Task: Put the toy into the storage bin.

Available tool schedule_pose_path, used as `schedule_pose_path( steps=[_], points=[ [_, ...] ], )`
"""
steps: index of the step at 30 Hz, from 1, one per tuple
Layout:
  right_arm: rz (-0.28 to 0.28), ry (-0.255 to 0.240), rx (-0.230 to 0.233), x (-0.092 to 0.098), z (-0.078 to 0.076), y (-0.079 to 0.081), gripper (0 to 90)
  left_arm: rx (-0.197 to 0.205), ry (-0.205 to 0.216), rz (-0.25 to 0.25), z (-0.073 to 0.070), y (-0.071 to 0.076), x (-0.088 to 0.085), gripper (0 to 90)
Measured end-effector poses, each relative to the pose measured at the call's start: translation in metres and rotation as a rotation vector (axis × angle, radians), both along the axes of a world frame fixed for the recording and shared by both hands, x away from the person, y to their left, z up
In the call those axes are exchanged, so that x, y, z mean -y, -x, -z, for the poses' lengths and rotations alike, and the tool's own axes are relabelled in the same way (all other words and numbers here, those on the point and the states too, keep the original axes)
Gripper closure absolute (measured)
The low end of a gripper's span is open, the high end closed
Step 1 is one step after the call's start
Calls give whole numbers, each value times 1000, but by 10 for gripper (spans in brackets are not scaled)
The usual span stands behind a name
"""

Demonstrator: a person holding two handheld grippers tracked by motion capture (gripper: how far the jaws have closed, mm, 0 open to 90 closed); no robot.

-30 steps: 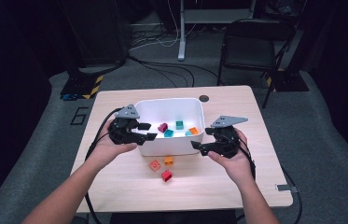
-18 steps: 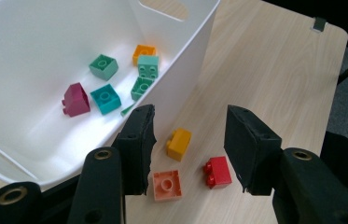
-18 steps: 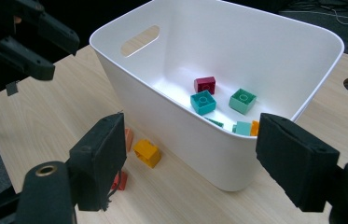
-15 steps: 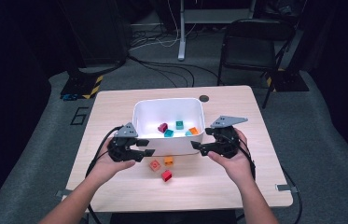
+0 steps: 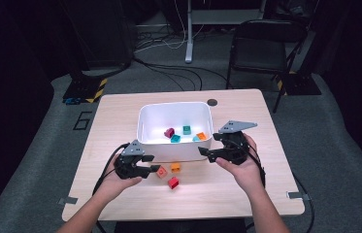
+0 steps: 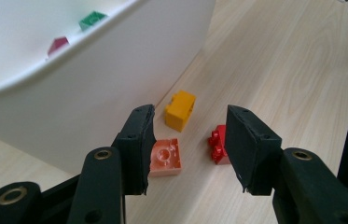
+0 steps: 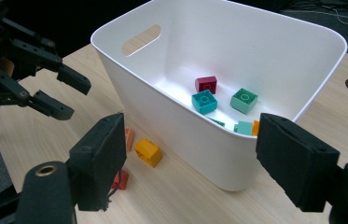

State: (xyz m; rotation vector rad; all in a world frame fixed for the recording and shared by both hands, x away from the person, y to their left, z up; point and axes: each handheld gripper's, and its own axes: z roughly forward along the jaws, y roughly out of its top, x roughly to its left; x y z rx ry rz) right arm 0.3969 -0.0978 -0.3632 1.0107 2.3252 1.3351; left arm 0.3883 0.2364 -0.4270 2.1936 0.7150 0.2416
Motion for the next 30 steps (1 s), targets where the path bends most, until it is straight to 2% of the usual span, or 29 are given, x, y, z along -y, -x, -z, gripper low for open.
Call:
schedule_pose_path(
  steps=[1,5,12,14,17,23,30],
  points=[
    [0,0,0,0,0,0,236,0,0,0,0,0,0,516],
    [0,0,1,0,0,0,236,-19,-27,0,15,-1,2,516],
    [1,0,0,0,0,0,236,-32,-24,-14,34,-5,3,513],
    [0,0,0,0,0,0,236,-28,-36,-19,40,-6,3,513],
    [0,-1,-1,0,0,0,236,-40,-29,-26,46,-9,2,509],
    [-2,0,-1,-1,1,0,236,-57,-41,-38,59,-13,3,505],
    [-5,2,-3,-2,1,0,236,-70,-69,-36,67,-17,7,504]
  ],
)
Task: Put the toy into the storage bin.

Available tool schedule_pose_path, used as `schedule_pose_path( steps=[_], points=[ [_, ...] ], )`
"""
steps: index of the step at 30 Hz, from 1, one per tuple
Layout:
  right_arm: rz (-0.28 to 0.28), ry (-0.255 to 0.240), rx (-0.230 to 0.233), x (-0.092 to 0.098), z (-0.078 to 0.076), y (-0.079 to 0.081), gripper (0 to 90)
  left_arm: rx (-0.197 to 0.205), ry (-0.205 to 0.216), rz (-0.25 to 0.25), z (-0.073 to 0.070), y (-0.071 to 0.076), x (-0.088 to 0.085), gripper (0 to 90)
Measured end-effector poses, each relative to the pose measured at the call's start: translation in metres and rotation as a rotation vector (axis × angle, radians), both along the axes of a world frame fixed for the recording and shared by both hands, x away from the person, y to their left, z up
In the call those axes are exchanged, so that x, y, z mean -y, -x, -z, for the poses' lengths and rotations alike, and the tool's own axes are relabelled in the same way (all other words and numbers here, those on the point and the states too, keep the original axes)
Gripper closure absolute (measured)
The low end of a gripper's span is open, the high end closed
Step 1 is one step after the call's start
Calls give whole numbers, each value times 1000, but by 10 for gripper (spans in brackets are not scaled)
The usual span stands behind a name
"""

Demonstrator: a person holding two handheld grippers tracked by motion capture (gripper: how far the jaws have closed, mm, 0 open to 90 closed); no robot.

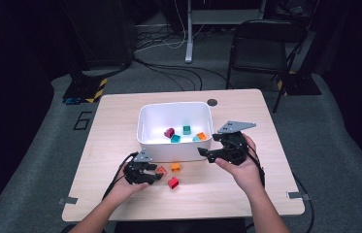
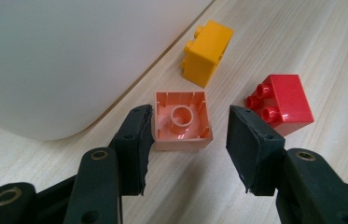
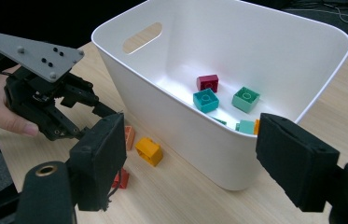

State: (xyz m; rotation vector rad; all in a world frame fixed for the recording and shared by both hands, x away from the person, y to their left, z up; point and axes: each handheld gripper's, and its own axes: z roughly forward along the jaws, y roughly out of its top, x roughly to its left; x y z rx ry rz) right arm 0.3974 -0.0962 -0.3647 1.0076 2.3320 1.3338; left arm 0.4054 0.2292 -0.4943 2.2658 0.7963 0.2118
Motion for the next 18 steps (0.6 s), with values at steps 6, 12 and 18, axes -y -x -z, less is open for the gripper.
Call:
schedule_pose_path(
  steps=[6,12,18],
  points=[
    [1,-1,-1,0,0,0,236,-5,-14,5,4,-2,6,513],
    [-2,3,-2,0,1,0,237,2,-26,14,7,-4,10,540],
    [-3,6,-5,0,2,-1,237,6,-34,19,8,-4,14,575]
  ],
)
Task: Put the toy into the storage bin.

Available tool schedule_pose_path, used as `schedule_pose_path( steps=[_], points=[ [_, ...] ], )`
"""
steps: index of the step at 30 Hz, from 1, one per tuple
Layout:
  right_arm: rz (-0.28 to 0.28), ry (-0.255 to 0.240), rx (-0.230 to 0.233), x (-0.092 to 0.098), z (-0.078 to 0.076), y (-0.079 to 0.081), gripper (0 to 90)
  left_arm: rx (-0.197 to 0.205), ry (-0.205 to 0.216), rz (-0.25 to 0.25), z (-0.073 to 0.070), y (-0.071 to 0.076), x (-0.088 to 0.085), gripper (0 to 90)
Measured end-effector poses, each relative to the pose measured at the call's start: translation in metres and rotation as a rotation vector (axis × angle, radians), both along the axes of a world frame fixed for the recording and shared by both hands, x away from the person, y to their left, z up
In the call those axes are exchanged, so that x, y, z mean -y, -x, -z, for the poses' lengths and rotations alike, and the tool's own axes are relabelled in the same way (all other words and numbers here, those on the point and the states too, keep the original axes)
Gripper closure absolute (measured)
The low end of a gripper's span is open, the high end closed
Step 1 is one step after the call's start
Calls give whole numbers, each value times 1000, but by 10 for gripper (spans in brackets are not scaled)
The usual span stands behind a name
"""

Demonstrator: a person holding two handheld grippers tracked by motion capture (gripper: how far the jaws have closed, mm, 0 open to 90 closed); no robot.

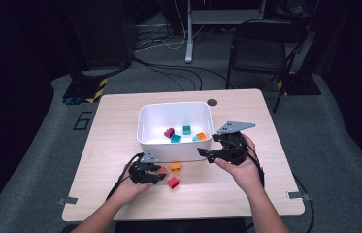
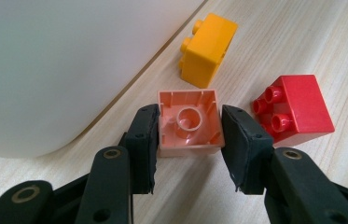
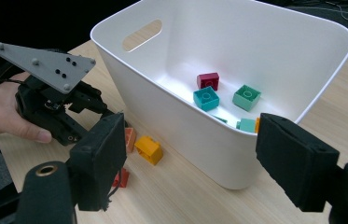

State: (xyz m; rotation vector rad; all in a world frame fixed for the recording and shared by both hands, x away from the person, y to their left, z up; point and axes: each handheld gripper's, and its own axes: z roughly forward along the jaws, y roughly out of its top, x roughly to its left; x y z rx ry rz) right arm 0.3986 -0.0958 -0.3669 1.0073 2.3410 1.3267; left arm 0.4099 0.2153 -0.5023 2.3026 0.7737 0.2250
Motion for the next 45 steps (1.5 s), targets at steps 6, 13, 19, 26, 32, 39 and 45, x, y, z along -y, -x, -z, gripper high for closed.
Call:
schedule_pose_path(
  steps=[6,13,19,26,32,39,45],
  points=[
    [4,-5,0,0,-1,1,237,9,-3,-1,-4,3,0,583],
    [3,-2,2,0,0,0,237,24,17,15,-18,10,0,583],
    [1,0,2,0,0,0,237,34,16,34,-37,16,3,583],
    [1,2,-1,-1,0,0,238,31,42,49,-59,20,4,584],
    [3,0,-3,0,1,0,238,36,68,60,-78,23,4,584],
    [3,0,-6,-1,1,0,237,45,90,76,-101,22,3,584],
    [0,3,-6,-1,2,-1,238,49,108,75,-115,18,1,584]
  ],
)
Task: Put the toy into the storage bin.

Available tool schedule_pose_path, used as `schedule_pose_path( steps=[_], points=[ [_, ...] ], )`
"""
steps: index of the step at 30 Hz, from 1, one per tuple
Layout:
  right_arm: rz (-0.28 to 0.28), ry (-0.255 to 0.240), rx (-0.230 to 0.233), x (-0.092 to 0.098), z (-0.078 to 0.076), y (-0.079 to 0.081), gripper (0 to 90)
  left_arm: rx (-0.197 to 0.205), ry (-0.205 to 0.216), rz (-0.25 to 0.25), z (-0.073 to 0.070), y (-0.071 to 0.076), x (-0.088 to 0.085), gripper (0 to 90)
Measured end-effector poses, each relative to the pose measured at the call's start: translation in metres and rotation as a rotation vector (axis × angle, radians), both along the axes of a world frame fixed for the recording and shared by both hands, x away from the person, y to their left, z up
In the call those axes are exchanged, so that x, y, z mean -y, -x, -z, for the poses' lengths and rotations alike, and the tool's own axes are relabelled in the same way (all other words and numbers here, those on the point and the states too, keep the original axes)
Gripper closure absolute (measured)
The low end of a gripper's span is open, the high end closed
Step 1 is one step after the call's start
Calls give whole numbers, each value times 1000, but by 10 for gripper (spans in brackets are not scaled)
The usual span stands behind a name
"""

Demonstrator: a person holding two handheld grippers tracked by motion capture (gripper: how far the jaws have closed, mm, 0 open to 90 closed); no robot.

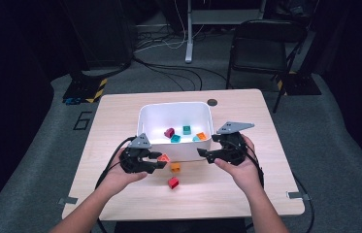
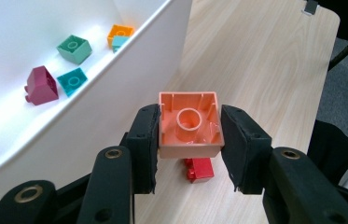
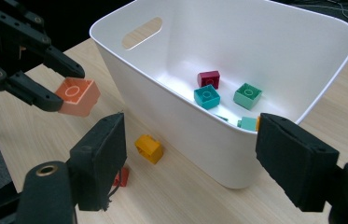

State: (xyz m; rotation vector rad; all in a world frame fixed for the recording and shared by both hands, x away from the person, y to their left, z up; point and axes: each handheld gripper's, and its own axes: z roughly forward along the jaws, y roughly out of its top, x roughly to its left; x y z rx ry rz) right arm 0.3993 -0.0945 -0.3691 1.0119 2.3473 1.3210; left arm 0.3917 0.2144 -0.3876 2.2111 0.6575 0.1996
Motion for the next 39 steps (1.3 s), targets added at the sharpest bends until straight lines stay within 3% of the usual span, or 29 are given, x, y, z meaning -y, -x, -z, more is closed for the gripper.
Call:
schedule_pose_path(
  steps=[11,23,31,39],
  points=[
    [1,0,-4,0,1,-1,238,18,-13,-3,-23,-16,-2,584],
    [-1,0,-5,-1,1,-1,239,37,-25,14,-50,-40,8,584],
    [0,-1,-5,0,1,-1,239,31,-18,13,-58,-58,15,584],
    [-5,4,-5,-1,2,-1,239,24,-40,4,-54,-78,22,584]
  ],
)
